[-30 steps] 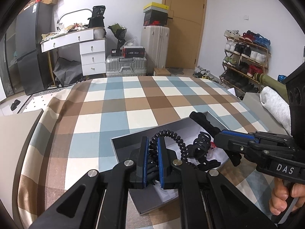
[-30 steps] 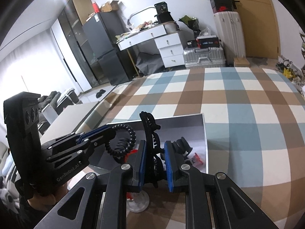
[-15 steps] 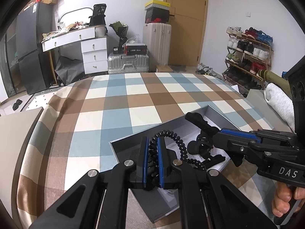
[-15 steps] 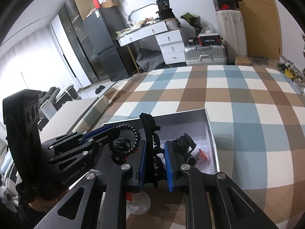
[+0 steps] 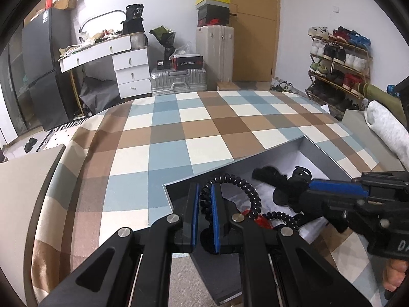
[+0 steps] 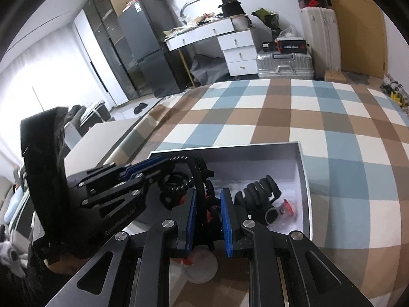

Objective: Organize jewelry
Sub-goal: 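Lower both grippers into the grey box and open them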

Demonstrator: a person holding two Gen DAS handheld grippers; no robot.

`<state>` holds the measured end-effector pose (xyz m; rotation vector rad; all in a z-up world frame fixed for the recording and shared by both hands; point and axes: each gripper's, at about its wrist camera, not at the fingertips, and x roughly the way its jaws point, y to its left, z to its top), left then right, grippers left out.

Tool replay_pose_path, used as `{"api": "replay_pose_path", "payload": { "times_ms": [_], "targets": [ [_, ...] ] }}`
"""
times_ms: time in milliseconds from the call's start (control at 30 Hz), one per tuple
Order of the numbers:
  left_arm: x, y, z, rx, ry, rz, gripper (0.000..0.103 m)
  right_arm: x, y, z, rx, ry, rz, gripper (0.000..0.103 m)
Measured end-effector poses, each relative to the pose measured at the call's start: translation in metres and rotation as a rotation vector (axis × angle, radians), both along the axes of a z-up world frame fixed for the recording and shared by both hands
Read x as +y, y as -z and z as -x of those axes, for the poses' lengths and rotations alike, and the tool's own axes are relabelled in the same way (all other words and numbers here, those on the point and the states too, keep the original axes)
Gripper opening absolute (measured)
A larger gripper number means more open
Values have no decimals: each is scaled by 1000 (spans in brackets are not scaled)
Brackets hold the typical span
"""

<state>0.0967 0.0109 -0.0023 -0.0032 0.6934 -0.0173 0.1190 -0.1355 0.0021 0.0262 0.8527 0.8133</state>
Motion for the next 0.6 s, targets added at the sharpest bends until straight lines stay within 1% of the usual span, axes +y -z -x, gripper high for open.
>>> {"api": "replay_pose_path", "payload": {
  "times_ms": [100, 200, 267, 433, 500, 567, 600],
  "targets": [
    [0, 0, -2, 4, 2, -8, 5, 1, 0, 0, 19, -11, -17, 18],
    [1, -2, -2, 2, 2, 14, 5, 0, -3, -2, 2, 10, -32, 18],
    [1, -4, 0, -6, 7, 15, 5, 0, -3, -6, 3, 25, -41, 18],
    [0, -10, 2, -21, 6, 28, 5, 6, 0, -8, -8, 48, -13, 18],
    [-2, -11, 2, -24, 8, 20, 5, 7, 0, -7, -13, 48, -6, 18],
    [-3, -9, 0, -14, 15, 22, 5, 9, -2, -5, -23, 53, 7, 18],
    [-2, -7, -2, -4, 16, 30, 5, 9, -3, -4, -31, 55, 14, 20]
  ]
}}
